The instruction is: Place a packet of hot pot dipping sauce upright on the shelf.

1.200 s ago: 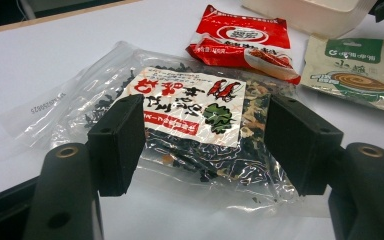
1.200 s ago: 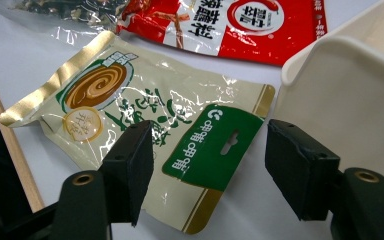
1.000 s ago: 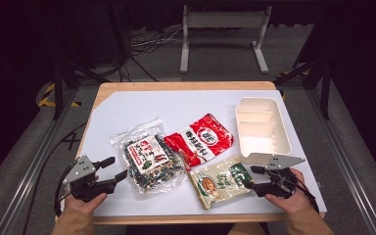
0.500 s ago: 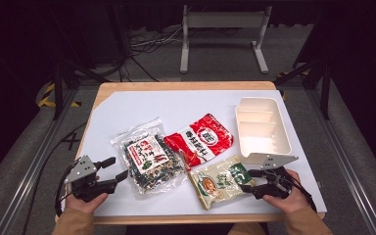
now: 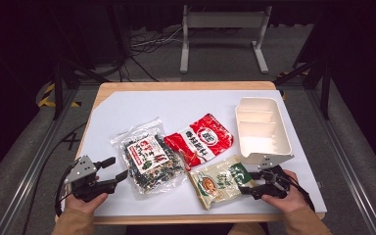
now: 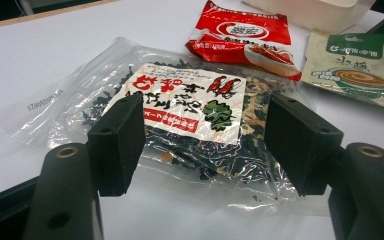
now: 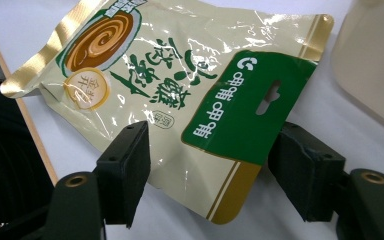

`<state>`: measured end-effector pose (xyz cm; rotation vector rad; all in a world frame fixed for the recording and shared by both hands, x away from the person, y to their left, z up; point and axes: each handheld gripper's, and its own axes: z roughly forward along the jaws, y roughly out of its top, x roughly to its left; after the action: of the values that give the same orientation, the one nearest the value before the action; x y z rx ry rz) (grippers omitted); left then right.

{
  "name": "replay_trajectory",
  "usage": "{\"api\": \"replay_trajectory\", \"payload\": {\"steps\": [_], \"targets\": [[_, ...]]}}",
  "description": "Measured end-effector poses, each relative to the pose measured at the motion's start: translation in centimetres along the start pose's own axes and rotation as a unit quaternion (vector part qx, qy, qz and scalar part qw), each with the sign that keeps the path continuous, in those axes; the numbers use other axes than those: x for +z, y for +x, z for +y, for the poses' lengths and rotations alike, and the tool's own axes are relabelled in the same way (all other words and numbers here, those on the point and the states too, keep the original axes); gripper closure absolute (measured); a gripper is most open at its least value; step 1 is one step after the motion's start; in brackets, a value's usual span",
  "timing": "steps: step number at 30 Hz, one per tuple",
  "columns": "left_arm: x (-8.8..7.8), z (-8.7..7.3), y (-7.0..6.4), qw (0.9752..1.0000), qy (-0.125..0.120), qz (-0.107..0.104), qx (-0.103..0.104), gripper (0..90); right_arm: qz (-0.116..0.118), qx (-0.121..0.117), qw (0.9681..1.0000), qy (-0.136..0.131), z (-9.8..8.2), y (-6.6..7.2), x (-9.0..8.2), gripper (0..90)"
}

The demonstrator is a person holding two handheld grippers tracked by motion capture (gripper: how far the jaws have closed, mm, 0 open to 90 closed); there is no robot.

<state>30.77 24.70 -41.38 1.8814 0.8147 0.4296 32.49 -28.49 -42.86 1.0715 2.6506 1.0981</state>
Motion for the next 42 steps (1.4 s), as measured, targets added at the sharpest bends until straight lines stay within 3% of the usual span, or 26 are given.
{"api": "replay_trajectory", "payload": {"steps": [5,11,15,18,24,28,33,42], "targets": [[0.0,0.0,0.0,1.0000,-0.001,0.000,0.001,33.5,0.011,-0.004,0.9997,-0.023,0.4,0.4,-0.4,38.7],[0.0,0.0,0.0,1.0000,0.000,0.000,0.001,33.5,0.030,-0.002,0.9991,-0.029,0.9,0.8,0.0,42.8],[0.0,0.0,0.0,1.0000,0.001,0.001,0.002,33.5,0.043,-0.001,0.9988,-0.025,1.3,1.0,0.4,45.7],[0.0,0.0,0.0,1.0000,0.001,0.001,0.003,33.5,0.032,-0.007,0.9995,-0.005,1.5,1.4,1.2,50.9],[0.0,0.0,0.0,1.0000,0.001,0.001,0.001,33.5,-0.003,-0.003,0.9999,0.014,1.7,1.3,2.0,76.5],[0.0,0.0,0.0,1.0000,0.000,0.000,0.002,33.5,0.006,0.005,0.9997,0.021,1.7,1.3,2.0,86.5],[0.0,0.0,0.0,1.0000,0.001,0.000,0.002,33.5,0.005,0.008,0.9997,0.024,1.9,1.5,2.0,89.5],[0.0,0.0,0.0,1.0000,0.000,0.000,0.000,33.5,0.011,0.024,0.9996,0.005,2.1,1.6,1.4,89.8]]}}
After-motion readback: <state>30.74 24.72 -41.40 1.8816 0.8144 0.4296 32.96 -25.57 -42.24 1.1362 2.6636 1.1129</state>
